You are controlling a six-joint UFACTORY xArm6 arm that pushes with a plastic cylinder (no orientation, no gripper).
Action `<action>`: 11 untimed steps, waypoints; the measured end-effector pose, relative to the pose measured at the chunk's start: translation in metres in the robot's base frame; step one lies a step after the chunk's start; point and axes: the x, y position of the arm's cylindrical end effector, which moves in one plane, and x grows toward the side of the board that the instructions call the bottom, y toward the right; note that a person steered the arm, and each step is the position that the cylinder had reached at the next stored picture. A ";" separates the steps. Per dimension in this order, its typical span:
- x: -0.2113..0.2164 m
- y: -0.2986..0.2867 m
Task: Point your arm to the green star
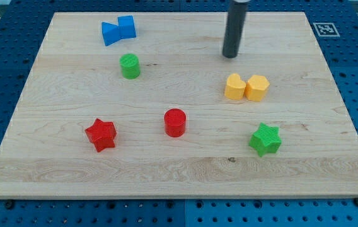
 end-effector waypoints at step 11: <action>0.229 0.041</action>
